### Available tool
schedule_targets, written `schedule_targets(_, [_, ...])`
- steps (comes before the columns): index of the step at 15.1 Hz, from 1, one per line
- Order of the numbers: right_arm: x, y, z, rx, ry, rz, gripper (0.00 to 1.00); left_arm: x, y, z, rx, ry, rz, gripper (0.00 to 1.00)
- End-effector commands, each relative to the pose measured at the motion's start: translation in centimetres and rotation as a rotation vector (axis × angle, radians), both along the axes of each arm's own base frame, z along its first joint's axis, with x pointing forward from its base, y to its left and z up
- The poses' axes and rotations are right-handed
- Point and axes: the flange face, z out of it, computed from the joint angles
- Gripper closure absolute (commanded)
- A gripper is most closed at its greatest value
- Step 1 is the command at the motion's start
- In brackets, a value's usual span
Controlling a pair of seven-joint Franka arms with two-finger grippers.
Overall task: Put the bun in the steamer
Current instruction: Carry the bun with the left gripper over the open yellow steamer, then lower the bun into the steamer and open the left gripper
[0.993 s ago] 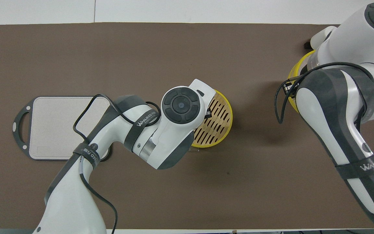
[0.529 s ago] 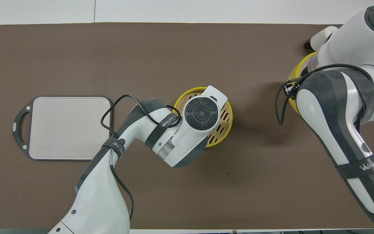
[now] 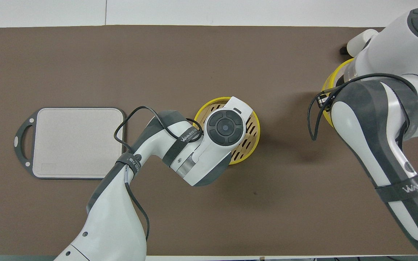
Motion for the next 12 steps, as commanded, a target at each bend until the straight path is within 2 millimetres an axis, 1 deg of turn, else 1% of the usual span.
schedule_targets(1, [-0.7, -0.3, 0.6, 0.016, -0.019, -0.002, 1.00, -0.1, 1.4, 3.7, 0.018, -0.028, 0.021, 0.00])
schedule_targets(2, [-0.7, -0.2, 0.7, 0.017, -0.022, 0.000, 1.00, 0.2, 2.7, 5.7, 0.021, -0.029, 0.038, 0.00])
schedule_targets(3, [-0.7, -0.2, 0.6, 0.016, -0.019, 0.000, 1.00, 0.7, 4.5, 8.1, 0.023, -0.027, 0.063, 0.00])
schedule_targets(4, [-0.7, -0.1, 0.6, 0.016, -0.019, 0.001, 1.00, 0.7, 5.7, 10.0, 0.035, -0.021, 0.075, 0.00])
schedule_targets(5, [-0.7, -0.1, 0.6, 0.017, -0.020, 0.001, 1.00, 0.9, 7.3, 12.0, 0.043, -0.017, 0.100, 0.00])
schedule_targets(6, [-0.7, 0.0, 0.6, 0.017, -0.020, 0.003, 1.00, 1.3, 9.3, 13.8, 0.048, -0.017, 0.126, 0.00])
schedule_targets(8, [-0.7, 0.3, 0.8, 0.016, -0.025, -0.002, 1.00, 2.3, 13.6, 16.7, 0.061, -0.007, 0.148, 0.00])
schedule_targets(9, [-0.6, 1.2, 1.1, 0.022, -0.033, -0.019, 1.00, 2.8, 16.0, 18.0, 0.063, 0.004, 0.148, 0.00])
schedule_targets(10, [-0.9, 3.8, 1.3, 0.019, -0.044, -0.036, 1.00, 3.5, 18.8, 19.2, 0.058, 0.023, 0.133, 0.00])
schedule_targets(12, [-2.1, 9.2, 1.7, 0.014, -0.064, -0.067, 1.00, 4.8, 25.2, 21.6, 0.045, 0.047, 0.098, 0.00])
